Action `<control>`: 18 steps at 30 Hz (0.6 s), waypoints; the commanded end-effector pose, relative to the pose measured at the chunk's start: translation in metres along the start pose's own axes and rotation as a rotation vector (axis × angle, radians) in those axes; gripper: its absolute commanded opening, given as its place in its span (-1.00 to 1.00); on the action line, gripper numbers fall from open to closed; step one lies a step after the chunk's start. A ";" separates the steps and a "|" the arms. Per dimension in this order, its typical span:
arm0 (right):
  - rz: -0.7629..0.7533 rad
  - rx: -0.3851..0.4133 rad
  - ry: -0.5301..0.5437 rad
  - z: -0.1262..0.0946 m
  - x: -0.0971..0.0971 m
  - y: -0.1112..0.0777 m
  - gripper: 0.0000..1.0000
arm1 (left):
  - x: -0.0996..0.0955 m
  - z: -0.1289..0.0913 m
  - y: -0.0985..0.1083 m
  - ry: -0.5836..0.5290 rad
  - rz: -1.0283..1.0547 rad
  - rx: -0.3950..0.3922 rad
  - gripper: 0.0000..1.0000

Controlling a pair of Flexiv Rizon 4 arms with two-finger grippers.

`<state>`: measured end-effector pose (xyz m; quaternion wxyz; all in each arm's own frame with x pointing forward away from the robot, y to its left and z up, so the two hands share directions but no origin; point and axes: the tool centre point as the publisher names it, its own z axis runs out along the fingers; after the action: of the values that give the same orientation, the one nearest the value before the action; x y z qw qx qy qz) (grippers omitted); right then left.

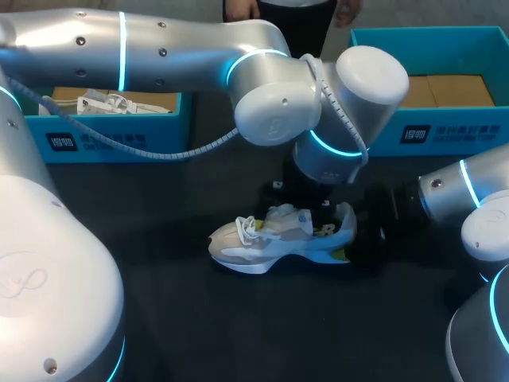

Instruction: Take the shoe out of the shoebox, open the shoe tongue, remove and reinsert the insole, then place the shoe into the shoebox

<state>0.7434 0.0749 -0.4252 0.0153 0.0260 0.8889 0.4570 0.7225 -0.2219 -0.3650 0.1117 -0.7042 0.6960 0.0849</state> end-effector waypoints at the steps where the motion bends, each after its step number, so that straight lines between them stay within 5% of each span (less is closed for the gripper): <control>1: 0.001 0.006 -0.001 0.003 0.000 0.001 -1.00 | -0.013 -0.007 0.008 0.023 -0.040 0.019 1.00; 8: 0.001 0.006 -0.001 0.003 0.000 0.001 -1.00 | -0.023 -0.014 0.009 0.052 -0.063 0.028 1.00; 10: 0.001 0.006 -0.001 0.003 0.000 0.001 -1.00 | -0.024 -0.016 0.010 0.054 -0.063 0.030 0.63; 12: 0.001 0.006 -0.001 0.003 0.000 0.001 -1.00 | -0.026 -0.018 0.010 0.074 -0.068 0.035 0.00; 18: 0.001 0.006 -0.001 0.003 0.000 0.001 -1.00 | -0.025 -0.025 0.011 0.134 -0.052 0.035 -0.38</control>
<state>0.7434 0.0749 -0.4252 0.0153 0.0260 0.8889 0.4570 0.7164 -0.2112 -0.3373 0.0863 -0.7169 0.6907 0.0392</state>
